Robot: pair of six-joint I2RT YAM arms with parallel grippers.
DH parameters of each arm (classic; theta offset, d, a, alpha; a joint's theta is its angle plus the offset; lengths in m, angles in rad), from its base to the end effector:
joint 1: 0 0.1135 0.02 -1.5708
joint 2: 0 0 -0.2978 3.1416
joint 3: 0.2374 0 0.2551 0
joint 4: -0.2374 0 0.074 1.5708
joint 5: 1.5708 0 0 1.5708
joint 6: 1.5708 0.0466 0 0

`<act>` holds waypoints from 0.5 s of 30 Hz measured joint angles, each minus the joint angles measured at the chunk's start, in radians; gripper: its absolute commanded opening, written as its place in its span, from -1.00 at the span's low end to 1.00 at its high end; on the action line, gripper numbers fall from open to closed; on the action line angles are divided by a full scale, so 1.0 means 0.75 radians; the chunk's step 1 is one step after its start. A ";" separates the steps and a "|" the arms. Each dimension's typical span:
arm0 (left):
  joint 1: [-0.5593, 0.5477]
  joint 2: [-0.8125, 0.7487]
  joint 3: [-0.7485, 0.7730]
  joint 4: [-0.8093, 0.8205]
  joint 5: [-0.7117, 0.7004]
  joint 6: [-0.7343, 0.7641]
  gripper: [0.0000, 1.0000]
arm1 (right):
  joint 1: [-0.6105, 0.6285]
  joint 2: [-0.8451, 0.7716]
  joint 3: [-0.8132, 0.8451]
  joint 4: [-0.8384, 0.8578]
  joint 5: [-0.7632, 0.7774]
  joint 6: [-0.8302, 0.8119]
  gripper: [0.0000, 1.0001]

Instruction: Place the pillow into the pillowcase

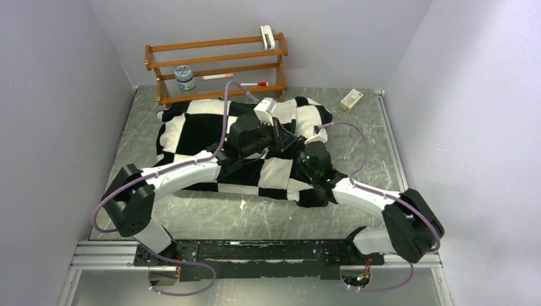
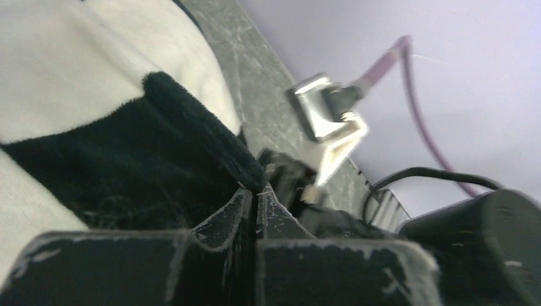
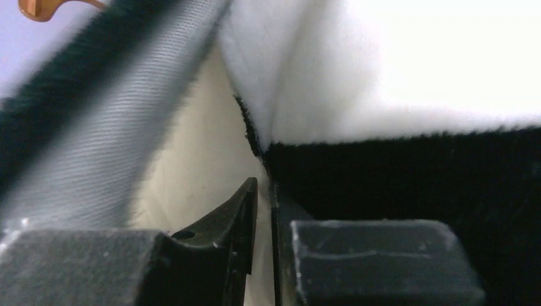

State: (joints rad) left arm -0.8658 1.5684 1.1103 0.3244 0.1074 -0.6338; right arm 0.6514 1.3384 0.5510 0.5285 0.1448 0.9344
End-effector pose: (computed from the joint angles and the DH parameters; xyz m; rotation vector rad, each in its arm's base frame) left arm 0.2473 -0.2983 0.3394 0.3014 1.8330 -1.1789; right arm 0.2307 0.1674 0.2392 0.3806 1.9042 0.9643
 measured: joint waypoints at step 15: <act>-0.006 0.048 0.060 -0.045 -0.138 0.097 -0.90 | -0.320 -0.345 0.289 -0.670 -0.217 -0.303 -0.66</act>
State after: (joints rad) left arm -0.8700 1.6043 1.1549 0.2909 0.0036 -0.5610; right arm 0.4110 1.0794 0.7677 0.0257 -0.0181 0.7071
